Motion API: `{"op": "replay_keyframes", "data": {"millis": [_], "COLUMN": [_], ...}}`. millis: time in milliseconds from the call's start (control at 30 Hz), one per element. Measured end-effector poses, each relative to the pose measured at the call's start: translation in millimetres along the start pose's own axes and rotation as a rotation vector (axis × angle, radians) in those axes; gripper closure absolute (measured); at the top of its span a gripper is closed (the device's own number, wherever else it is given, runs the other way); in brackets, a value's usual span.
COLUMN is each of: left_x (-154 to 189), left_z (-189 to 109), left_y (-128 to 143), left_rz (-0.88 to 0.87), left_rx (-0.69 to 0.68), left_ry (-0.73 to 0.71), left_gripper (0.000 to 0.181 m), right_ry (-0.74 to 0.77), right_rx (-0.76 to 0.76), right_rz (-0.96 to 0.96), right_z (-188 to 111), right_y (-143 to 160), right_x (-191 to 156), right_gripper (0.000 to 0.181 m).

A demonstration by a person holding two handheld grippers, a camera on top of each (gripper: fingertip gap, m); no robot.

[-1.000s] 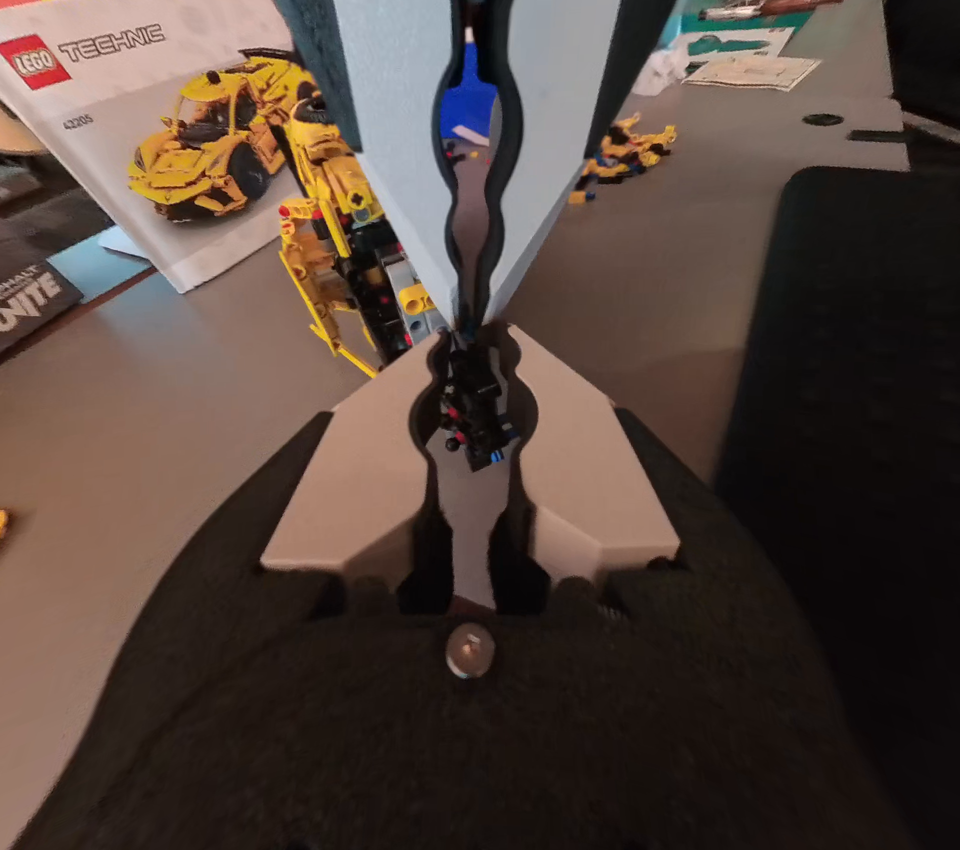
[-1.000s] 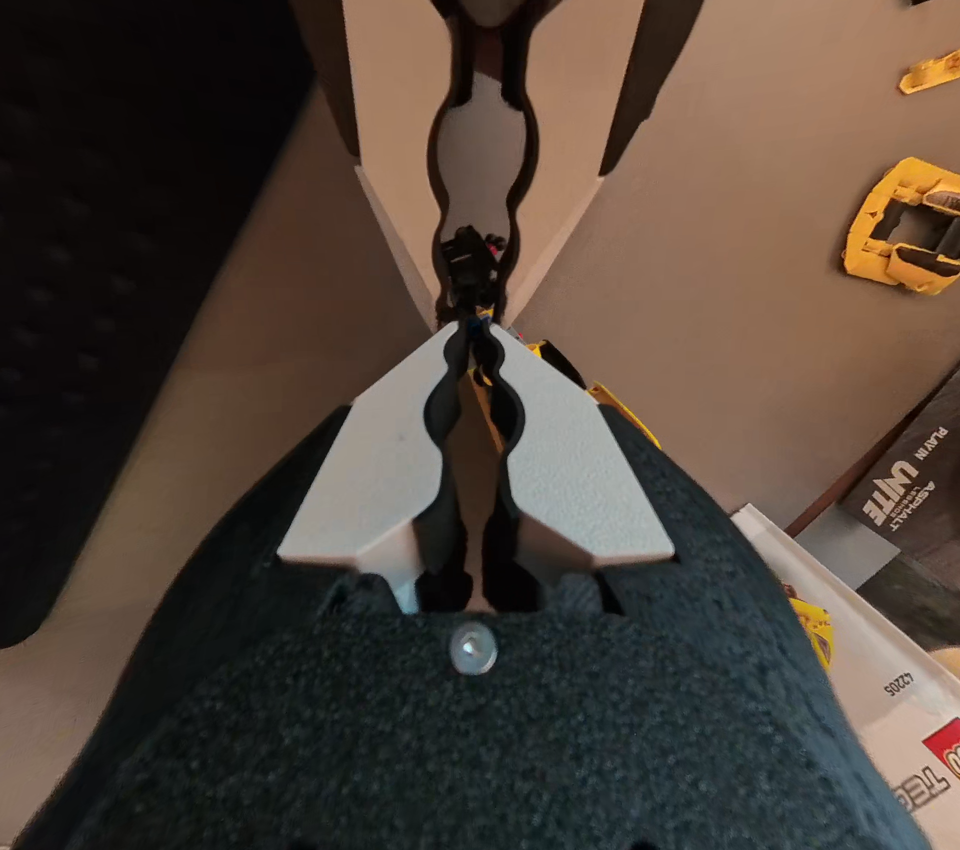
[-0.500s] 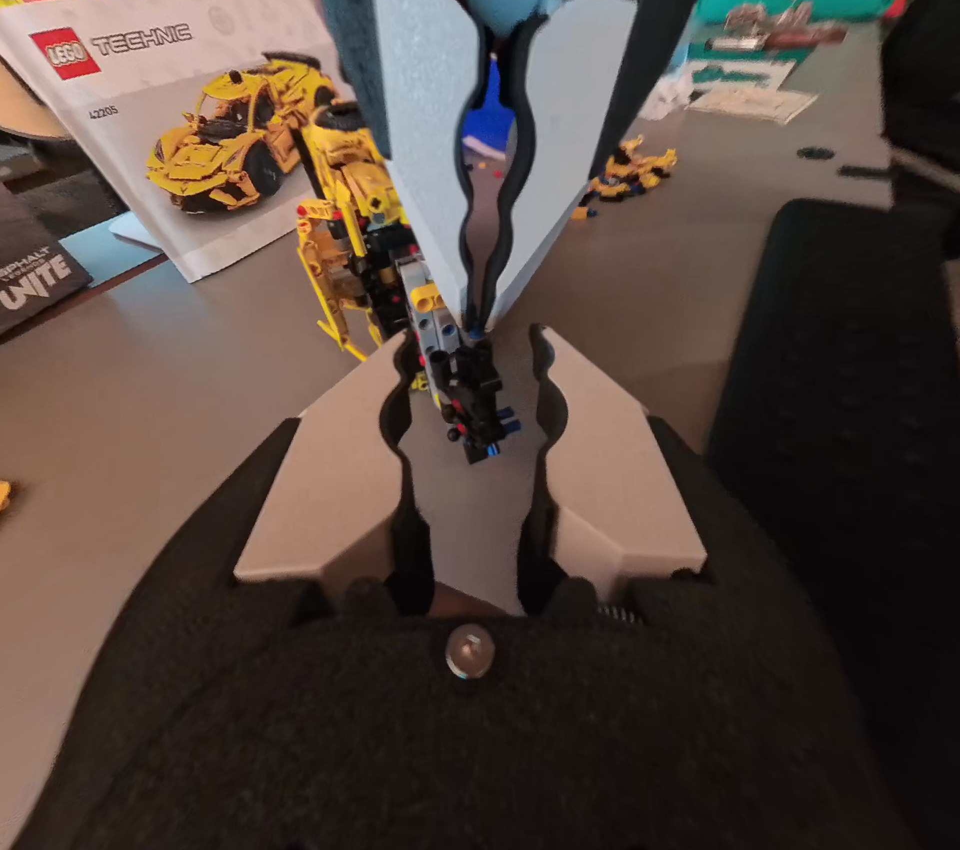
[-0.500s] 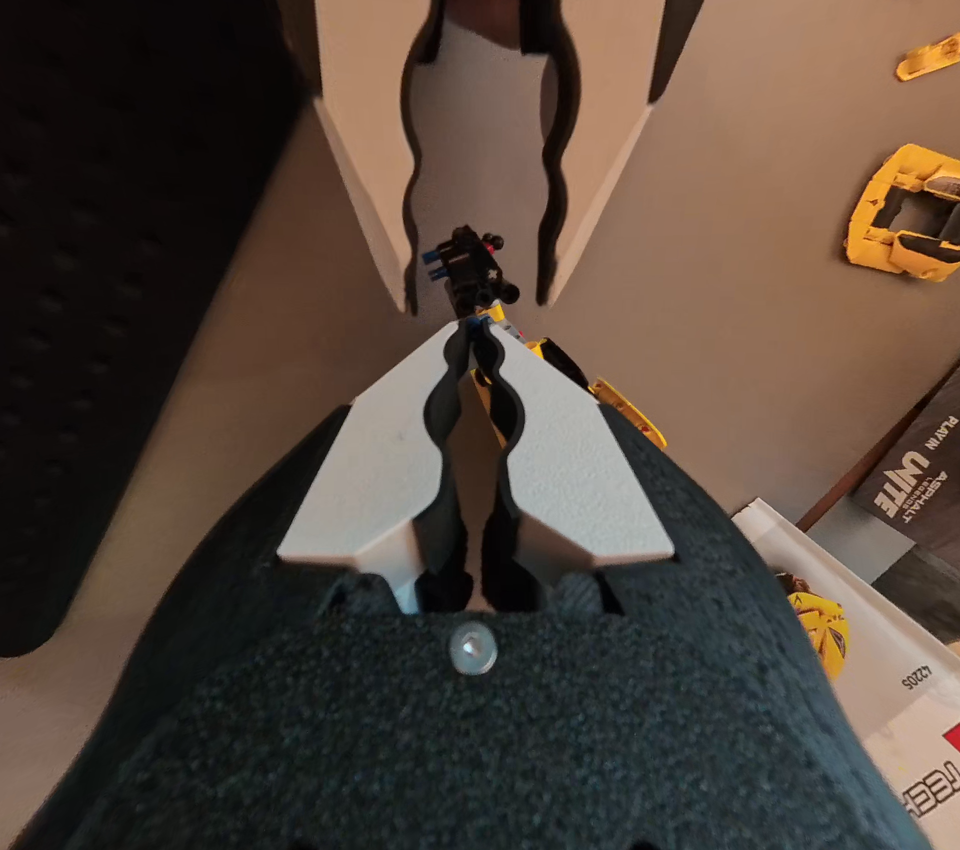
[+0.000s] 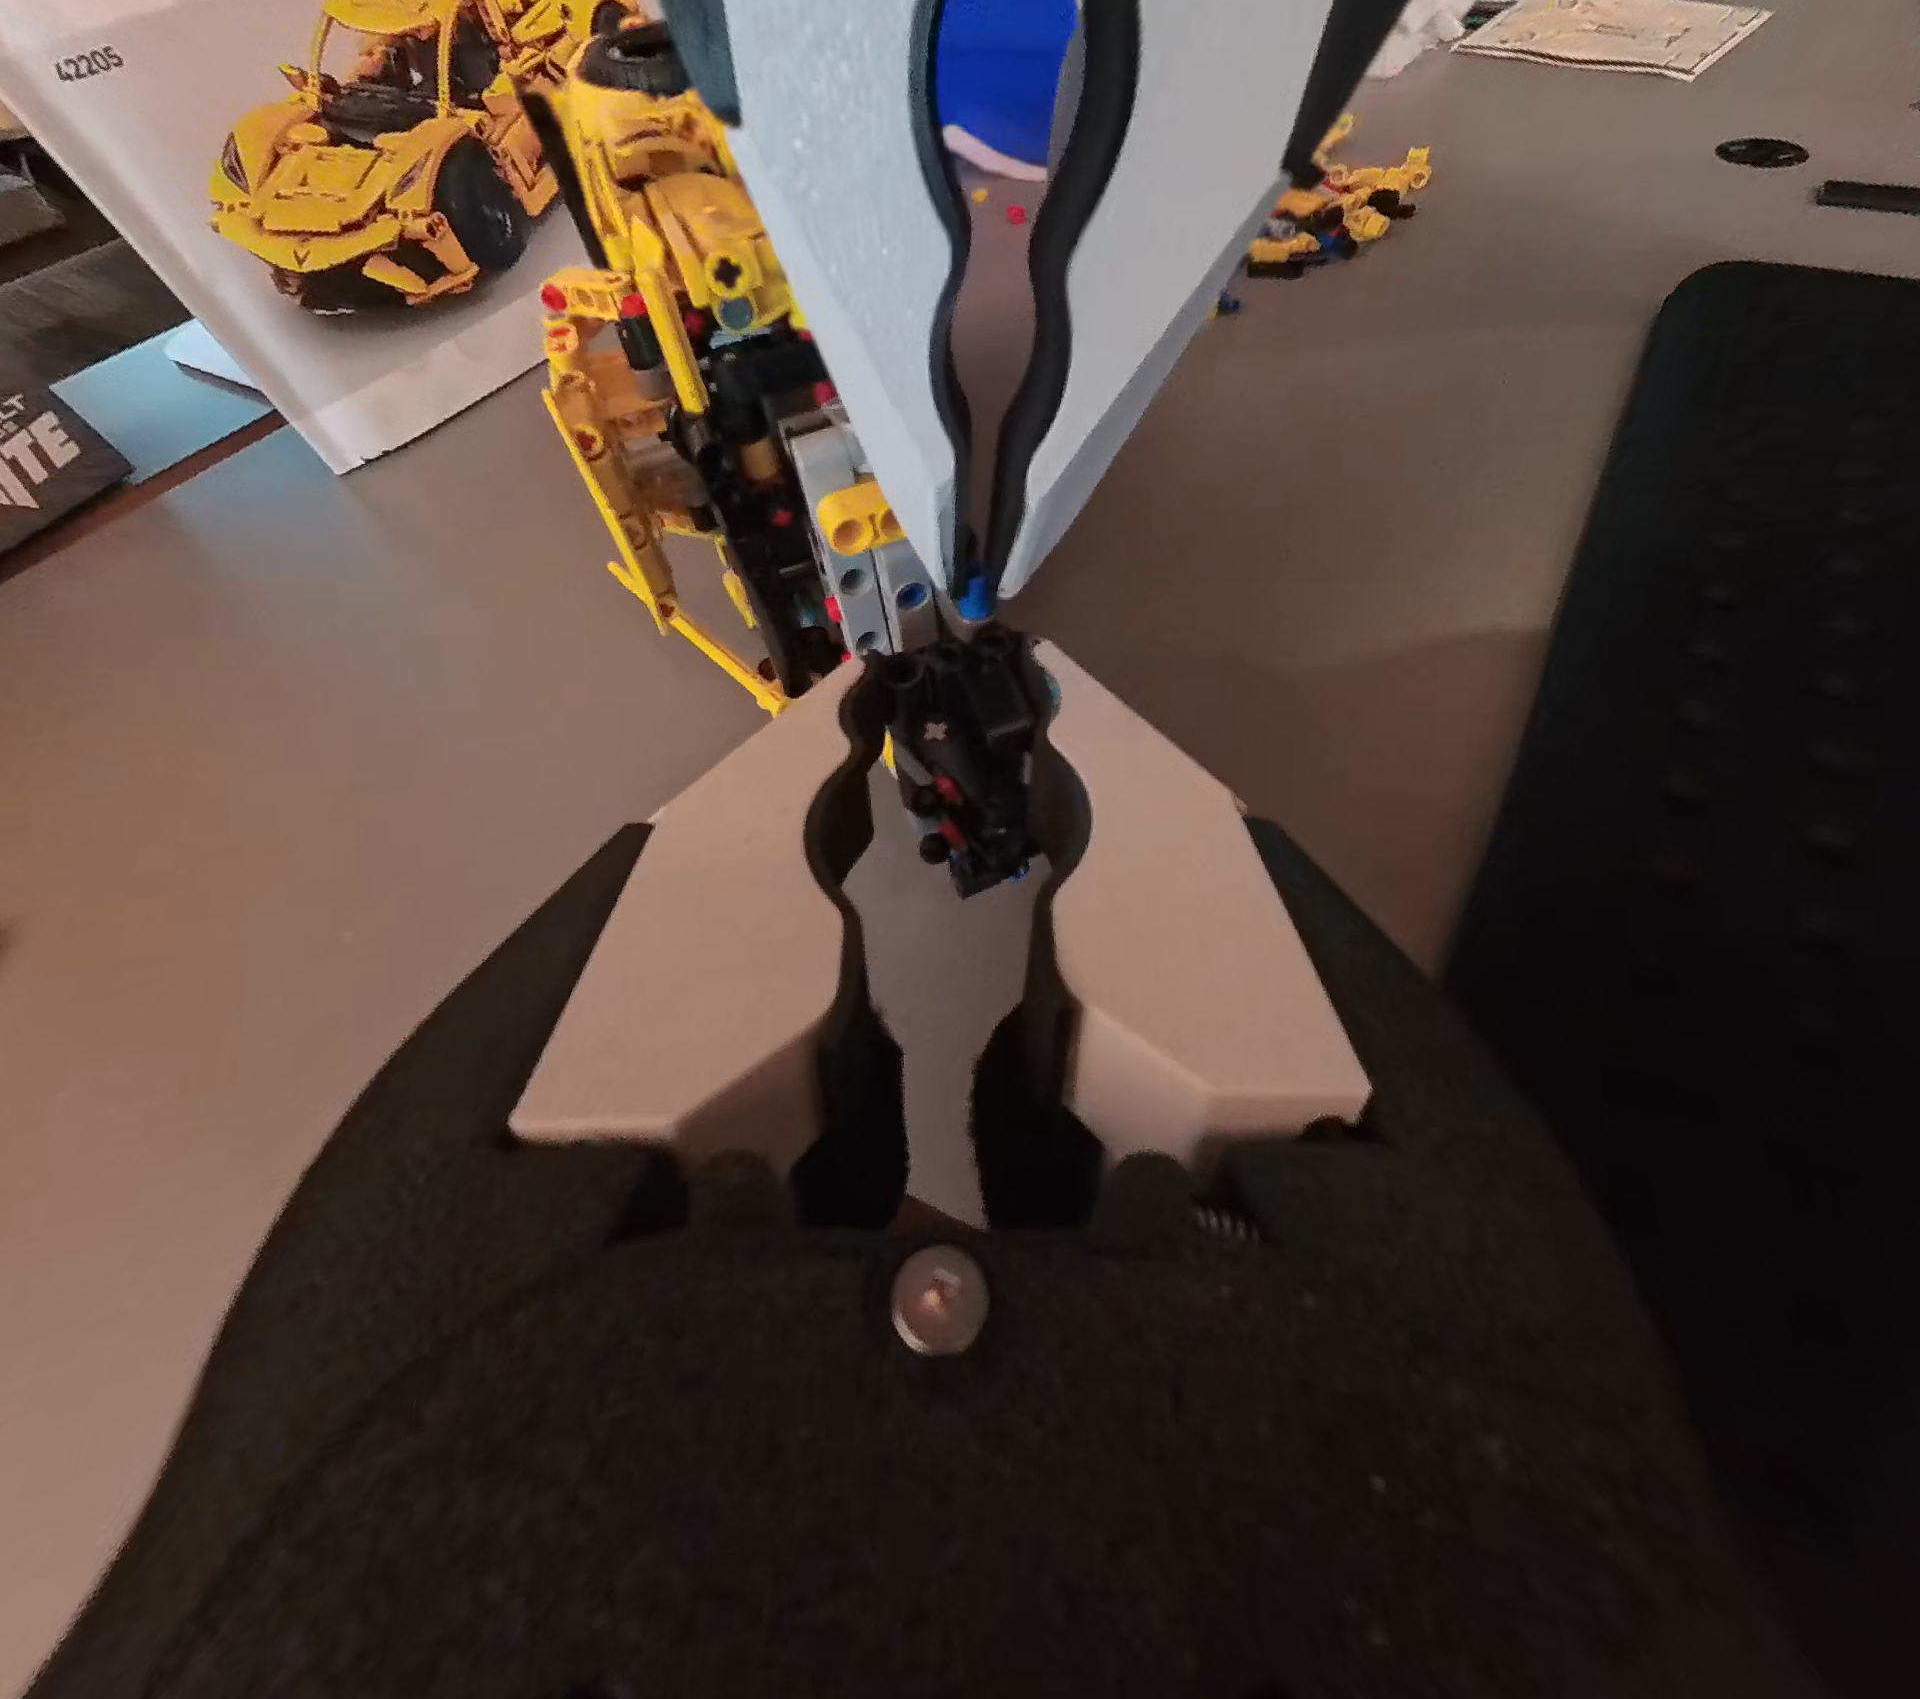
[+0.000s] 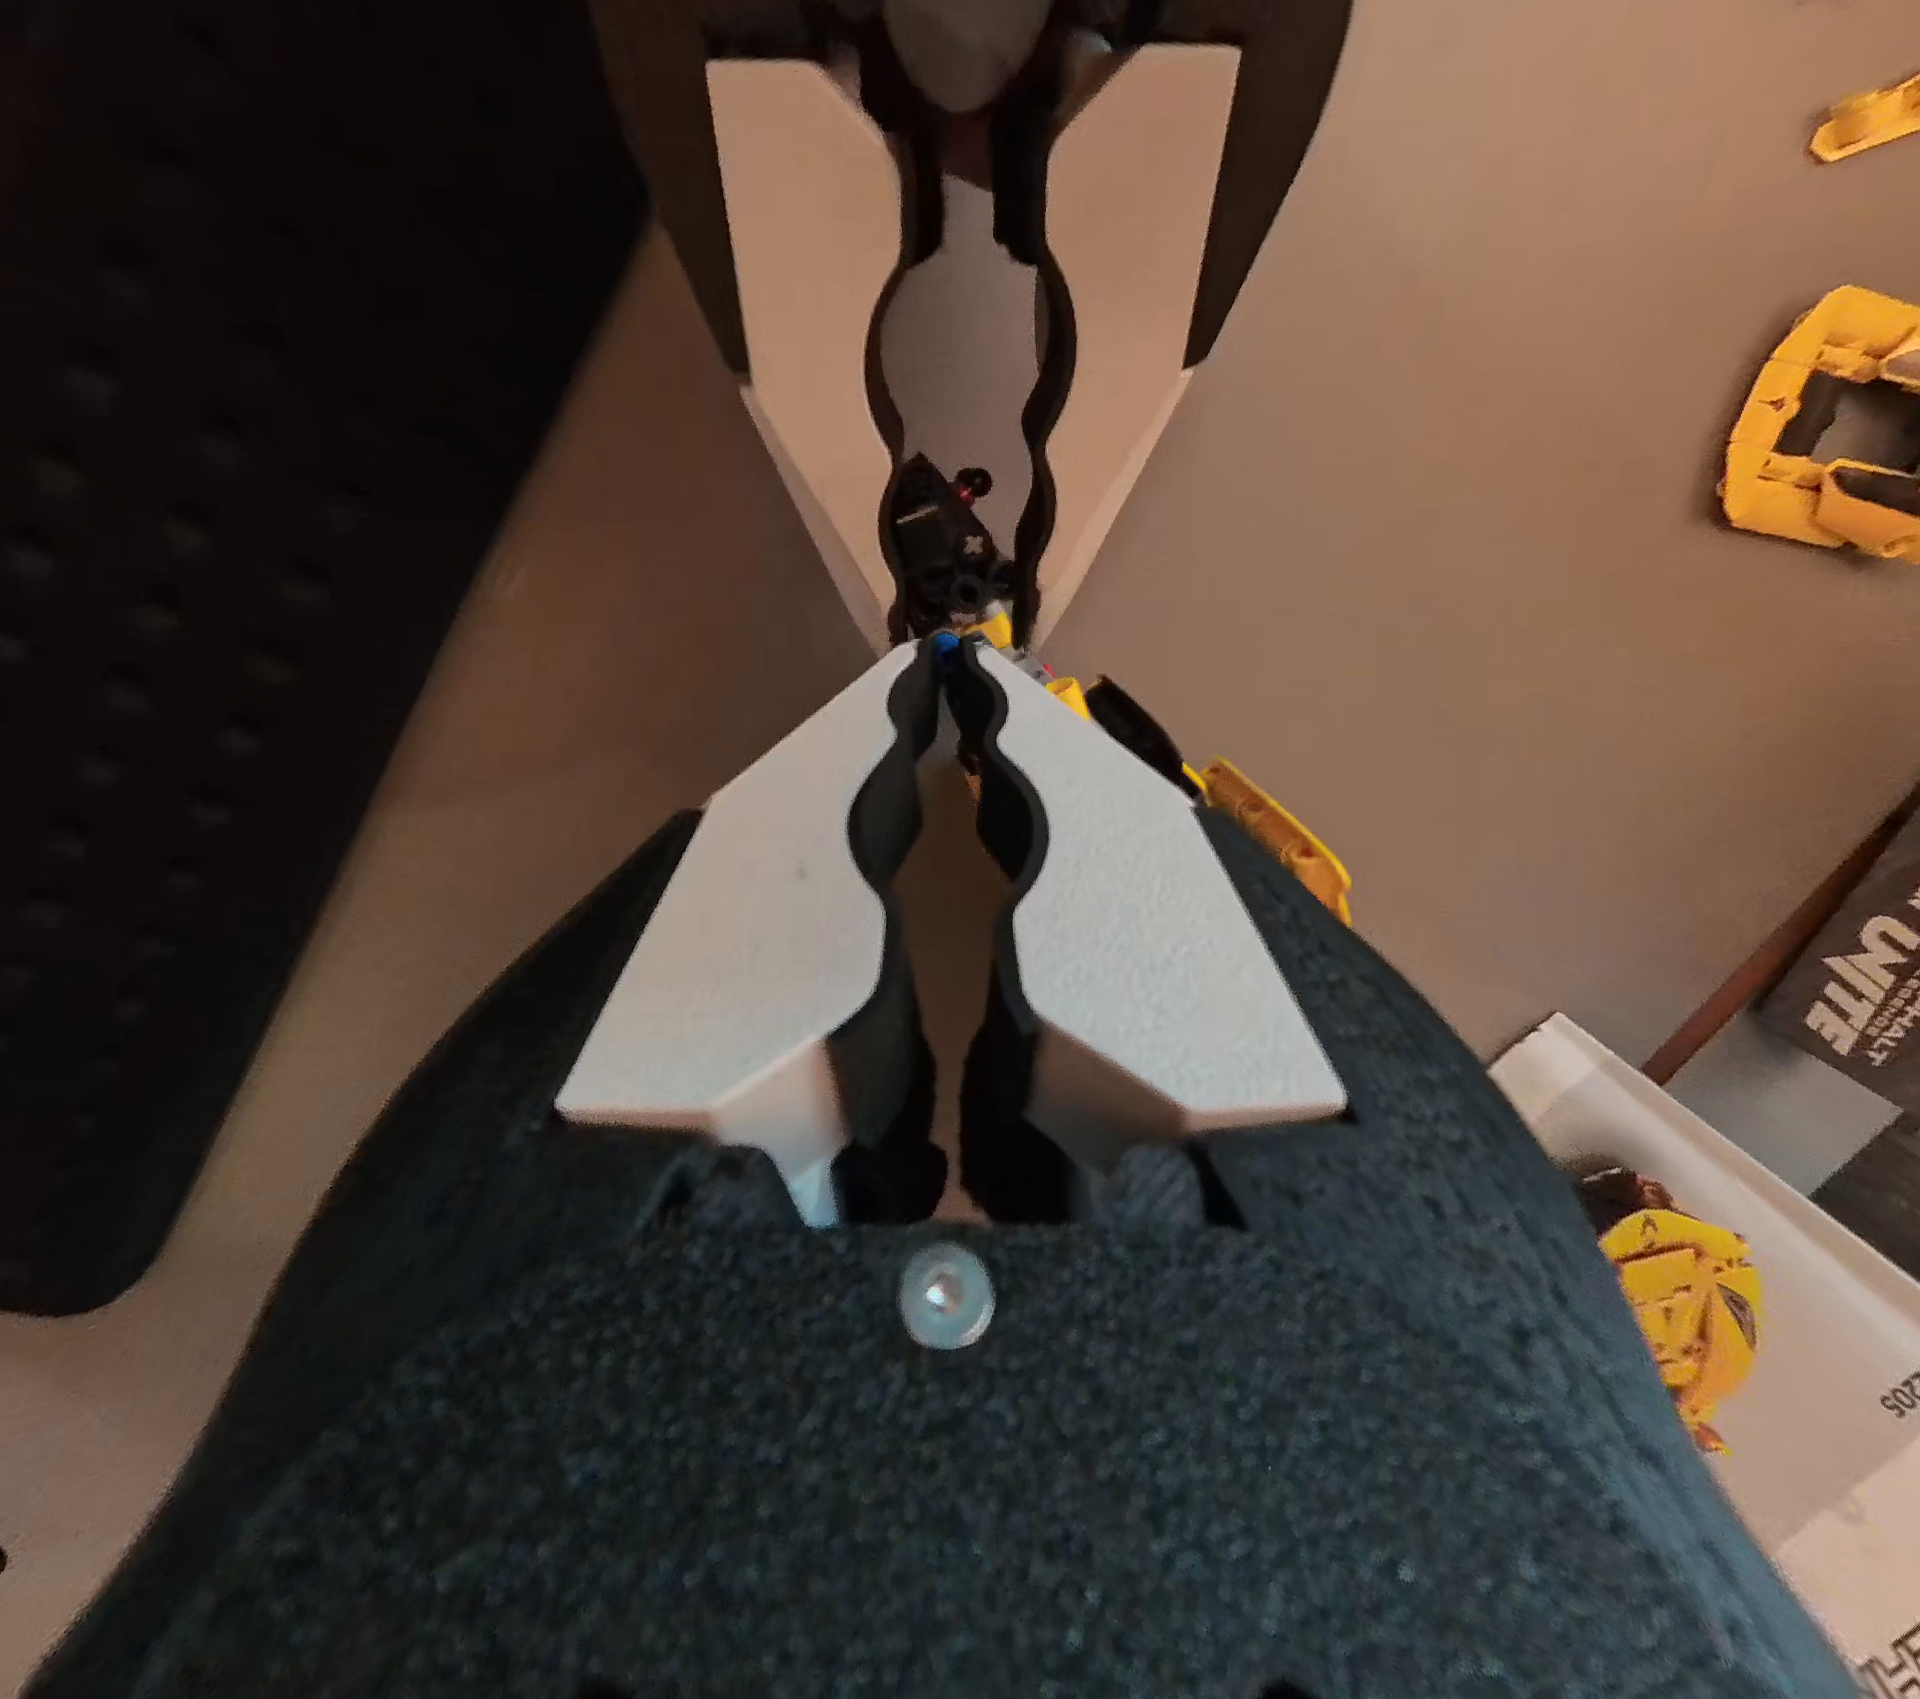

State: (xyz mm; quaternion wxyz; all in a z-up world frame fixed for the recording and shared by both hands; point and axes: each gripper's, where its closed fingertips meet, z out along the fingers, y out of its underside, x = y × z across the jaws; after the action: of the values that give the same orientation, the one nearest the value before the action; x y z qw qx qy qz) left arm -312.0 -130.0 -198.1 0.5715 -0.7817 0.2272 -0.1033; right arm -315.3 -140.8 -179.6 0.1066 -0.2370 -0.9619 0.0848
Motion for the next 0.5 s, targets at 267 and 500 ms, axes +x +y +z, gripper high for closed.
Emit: {"op": "replay_keyframes", "data": {"millis": [267,500], "left_x": [0.3,4.6], "left_z": [-0.6,2.0], "left_y": [-2.4,4.2], "left_rz": [-0.011,0.019], "left_rx": [0.014,-0.020], "left_ry": [-0.005,-0.001], "left_gripper": [0.156,0.156], "right_ry": [0.004,0.077], "right_rx": [-0.048,0.114], "right_rz": [-0.043,-0.018], "right_z": [-3.8,-58.6], "right_y": [0.6,-30.1], "right_x": [1.6,17.2], "right_gripper": [0.179,0.181]}}
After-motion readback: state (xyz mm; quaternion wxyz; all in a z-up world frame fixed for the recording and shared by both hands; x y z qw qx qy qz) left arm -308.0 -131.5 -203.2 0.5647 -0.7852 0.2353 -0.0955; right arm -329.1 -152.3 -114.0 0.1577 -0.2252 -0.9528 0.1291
